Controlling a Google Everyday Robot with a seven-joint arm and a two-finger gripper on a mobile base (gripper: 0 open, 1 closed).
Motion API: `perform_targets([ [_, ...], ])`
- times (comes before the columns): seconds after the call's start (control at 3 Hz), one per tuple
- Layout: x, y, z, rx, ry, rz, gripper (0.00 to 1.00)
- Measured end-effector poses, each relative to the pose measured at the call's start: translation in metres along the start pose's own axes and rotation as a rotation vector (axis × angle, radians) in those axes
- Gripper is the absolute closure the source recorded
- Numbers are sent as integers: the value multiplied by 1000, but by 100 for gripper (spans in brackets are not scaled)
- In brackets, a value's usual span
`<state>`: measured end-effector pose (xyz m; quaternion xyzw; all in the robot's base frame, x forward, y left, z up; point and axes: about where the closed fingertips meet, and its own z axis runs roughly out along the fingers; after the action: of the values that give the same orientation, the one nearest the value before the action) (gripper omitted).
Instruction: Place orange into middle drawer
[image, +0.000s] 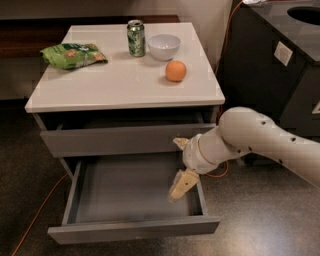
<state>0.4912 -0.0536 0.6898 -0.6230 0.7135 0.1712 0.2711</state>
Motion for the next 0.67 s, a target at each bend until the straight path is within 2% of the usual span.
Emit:
perform_targets([
  [0.33, -52, -8, -78, 104, 91, -5, 0],
  [0.67, -89, -12, -131, 168, 166, -35, 0],
])
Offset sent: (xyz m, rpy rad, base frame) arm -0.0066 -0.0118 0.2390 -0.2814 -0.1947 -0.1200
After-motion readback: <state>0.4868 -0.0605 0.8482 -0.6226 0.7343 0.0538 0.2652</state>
